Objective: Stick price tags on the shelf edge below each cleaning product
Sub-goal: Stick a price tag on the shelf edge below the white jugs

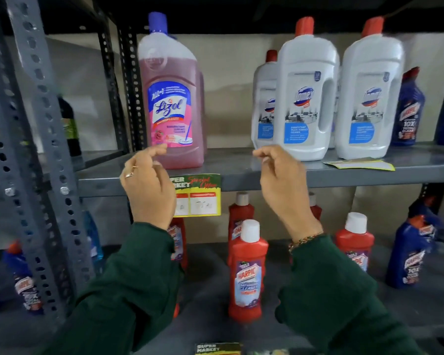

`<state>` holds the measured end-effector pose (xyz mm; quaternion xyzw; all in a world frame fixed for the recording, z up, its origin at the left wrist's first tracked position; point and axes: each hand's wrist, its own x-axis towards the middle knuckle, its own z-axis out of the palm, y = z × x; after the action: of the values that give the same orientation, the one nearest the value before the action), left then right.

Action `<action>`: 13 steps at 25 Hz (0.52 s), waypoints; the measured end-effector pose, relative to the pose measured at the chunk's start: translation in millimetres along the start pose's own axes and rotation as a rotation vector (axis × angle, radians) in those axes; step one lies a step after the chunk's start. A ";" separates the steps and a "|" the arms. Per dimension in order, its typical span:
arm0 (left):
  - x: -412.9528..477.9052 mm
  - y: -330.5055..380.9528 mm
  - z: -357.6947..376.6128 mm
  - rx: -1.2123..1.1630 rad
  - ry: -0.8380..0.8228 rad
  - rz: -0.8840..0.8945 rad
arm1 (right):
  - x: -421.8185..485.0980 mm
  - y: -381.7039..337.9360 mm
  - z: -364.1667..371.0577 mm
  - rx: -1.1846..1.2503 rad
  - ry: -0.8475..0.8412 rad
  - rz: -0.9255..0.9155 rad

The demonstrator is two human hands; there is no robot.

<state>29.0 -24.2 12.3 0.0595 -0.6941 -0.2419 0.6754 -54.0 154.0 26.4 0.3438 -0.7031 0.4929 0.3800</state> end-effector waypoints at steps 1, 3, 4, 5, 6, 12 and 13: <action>-2.9 15.1 12.2 0.030 -0.002 0.051 | 10.0 10.4 -17.7 -0.052 0.033 0.005; -12.7 51.4 44.9 0.062 -0.105 0.193 | 31.0 37.9 -55.8 -0.208 0.059 0.024; -19.3 69.3 63.2 0.082 -0.186 0.255 | 41.4 53.6 -73.2 -0.289 0.030 0.045; -26.6 85.7 81.9 0.113 -0.265 0.303 | 50.4 68.9 -89.2 -0.369 -0.025 0.067; -34.4 101.1 101.1 0.150 -0.334 0.338 | 59.3 83.9 -103.4 -0.464 -0.108 0.088; -71.0 141.8 168.8 0.506 -0.443 0.367 | 73.7 134.8 -132.9 -0.697 -0.576 0.128; -72.8 141.4 171.8 0.522 -0.410 0.355 | 71.1 139.3 -134.4 -0.648 -0.540 0.076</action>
<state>-96.7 173.3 10.0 0.0587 -0.8528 0.0569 0.5158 -181.0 313.2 58.6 0.2972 -0.9082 0.1523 0.2521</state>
